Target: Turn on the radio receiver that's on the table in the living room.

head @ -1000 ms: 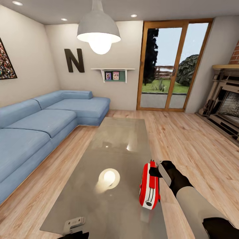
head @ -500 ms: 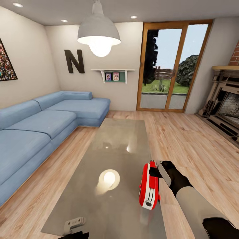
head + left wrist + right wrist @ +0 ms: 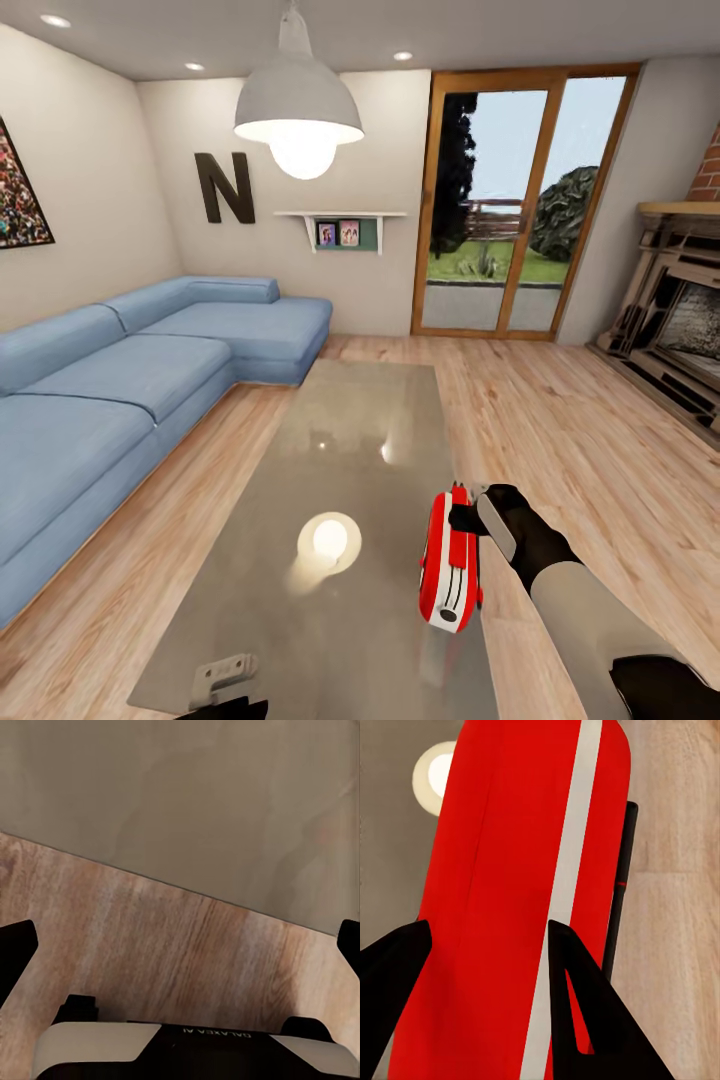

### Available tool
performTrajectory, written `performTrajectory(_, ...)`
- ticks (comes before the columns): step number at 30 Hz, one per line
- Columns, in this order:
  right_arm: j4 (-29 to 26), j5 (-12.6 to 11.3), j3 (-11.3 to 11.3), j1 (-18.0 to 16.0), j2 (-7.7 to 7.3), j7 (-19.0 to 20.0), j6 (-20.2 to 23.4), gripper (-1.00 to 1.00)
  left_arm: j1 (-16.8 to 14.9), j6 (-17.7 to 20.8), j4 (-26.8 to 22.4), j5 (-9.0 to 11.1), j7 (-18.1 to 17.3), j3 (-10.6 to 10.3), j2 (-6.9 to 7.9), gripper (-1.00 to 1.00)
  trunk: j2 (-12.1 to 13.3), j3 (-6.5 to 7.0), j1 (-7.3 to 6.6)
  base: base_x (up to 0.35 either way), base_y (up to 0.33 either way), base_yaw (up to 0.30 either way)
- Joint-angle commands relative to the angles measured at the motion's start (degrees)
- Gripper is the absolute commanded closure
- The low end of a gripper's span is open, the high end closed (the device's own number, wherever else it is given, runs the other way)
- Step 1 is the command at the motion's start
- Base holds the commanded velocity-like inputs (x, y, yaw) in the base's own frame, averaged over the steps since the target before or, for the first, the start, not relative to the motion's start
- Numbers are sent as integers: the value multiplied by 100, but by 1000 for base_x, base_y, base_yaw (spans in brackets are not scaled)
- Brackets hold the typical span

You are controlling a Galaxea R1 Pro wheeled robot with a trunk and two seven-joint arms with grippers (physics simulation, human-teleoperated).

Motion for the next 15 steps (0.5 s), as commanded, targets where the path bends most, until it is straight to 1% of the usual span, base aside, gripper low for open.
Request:
performTrajectory(1, -2, -1, 0, -1, 0, 0, -1, 100, 0, 0, -1, 0, -1, 0, 0, -100, 41, 19, -23, 0, 0, 0)
performTrajectory(15, 4, -8, 0, -1, 0, 1, -1, 100, 0, 0, -7, 0, -1, 0, 0, -100, 603, 270, -330, 0, 0, 0)
